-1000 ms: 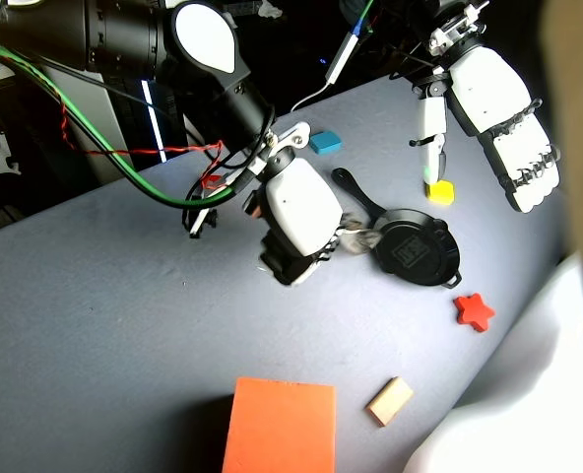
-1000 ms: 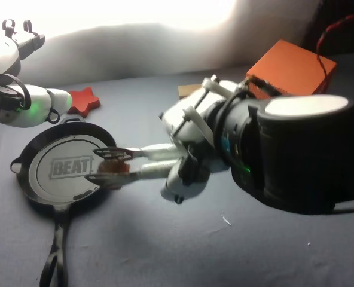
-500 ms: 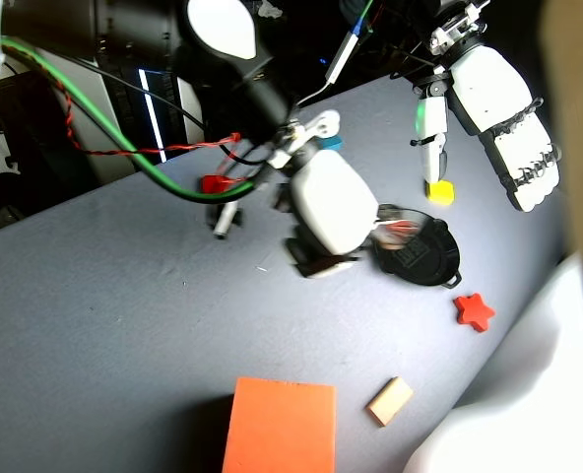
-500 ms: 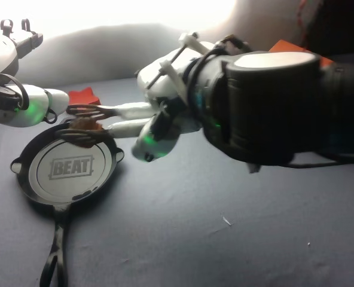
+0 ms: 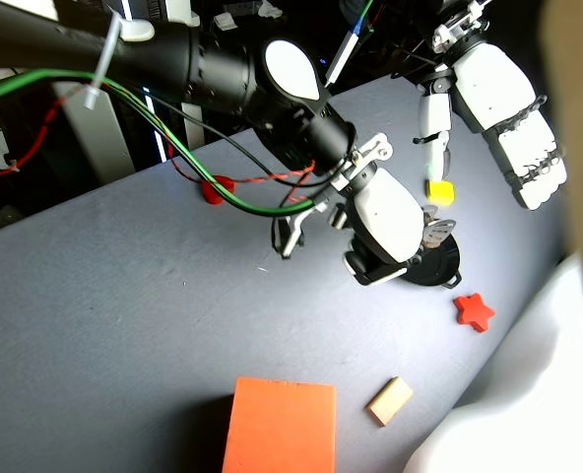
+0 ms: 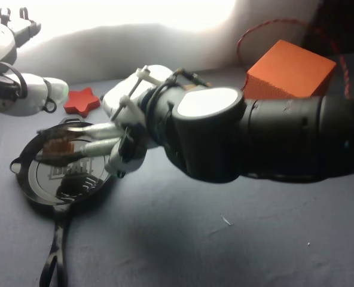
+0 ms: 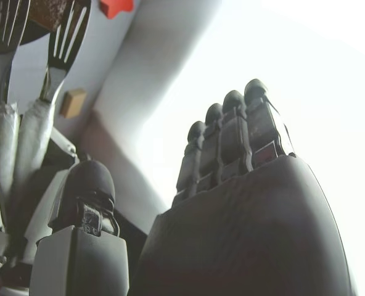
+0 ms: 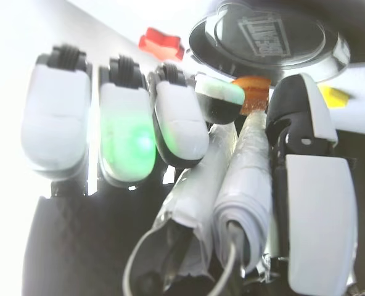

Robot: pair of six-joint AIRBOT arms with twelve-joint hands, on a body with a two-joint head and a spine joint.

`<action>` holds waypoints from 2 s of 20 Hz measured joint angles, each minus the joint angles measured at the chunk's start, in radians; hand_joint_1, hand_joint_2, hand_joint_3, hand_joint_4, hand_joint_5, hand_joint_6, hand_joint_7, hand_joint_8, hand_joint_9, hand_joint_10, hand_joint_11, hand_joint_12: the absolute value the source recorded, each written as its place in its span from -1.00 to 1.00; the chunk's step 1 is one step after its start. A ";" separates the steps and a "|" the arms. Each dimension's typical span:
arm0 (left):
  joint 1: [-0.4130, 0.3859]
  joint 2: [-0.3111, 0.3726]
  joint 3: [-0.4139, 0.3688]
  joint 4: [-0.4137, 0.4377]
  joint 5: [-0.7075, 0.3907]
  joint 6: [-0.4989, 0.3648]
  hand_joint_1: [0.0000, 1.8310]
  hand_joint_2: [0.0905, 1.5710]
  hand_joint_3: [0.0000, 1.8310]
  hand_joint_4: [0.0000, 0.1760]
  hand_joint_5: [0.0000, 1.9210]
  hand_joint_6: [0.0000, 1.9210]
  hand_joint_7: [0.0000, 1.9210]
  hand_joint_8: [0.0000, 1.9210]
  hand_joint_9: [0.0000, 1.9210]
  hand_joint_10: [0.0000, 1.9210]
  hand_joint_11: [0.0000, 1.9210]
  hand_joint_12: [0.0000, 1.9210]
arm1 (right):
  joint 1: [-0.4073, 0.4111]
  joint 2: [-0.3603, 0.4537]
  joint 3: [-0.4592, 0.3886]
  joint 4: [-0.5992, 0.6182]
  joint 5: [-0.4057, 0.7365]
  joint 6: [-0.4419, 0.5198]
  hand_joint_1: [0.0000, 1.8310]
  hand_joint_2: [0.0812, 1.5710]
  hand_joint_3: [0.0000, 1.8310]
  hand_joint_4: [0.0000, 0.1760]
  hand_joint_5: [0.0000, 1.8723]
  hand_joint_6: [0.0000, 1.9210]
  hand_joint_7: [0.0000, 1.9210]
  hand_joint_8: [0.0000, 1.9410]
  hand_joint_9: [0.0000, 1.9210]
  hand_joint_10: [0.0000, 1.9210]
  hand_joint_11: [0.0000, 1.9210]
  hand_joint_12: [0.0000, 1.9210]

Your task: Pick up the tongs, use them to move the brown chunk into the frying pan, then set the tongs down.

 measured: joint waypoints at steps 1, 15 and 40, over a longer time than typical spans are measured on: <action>-0.007 0.000 0.000 -0.008 0.000 0.010 -0.71 0.63 -1.00 -0.86 -0.98 -1.00 -0.94 -1.00 -0.93 -0.99 -1.00 -0.73 | -0.006 -0.006 0.008 0.000 0.006 0.003 -0.38 0.86 -1.00 1.00 0.41 0.83 0.61 0.87 0.64 1.00 0.52 1.00; -0.025 0.000 0.007 -0.027 0.010 0.039 -0.77 0.64 -1.00 -0.89 -1.00 -1.00 -0.94 -1.00 -0.95 -1.00 -1.00 -0.88 | -0.017 -0.003 0.017 -0.008 0.004 0.023 0.04 0.72 -1.00 -1.00 -0.35 0.67 0.06 0.61 0.02 0.85 -0.24 1.00; -0.023 0.000 0.007 -0.050 0.020 0.058 -0.72 0.65 -1.00 -0.97 -0.96 -0.99 -0.93 -0.99 -0.96 -0.99 -1.00 -0.82 | -0.059 0.457 -0.390 -0.288 0.099 0.012 -0.08 0.76 -1.00 -1.00 -0.45 0.71 -0.32 0.43 -0.36 0.72 -0.53 1.00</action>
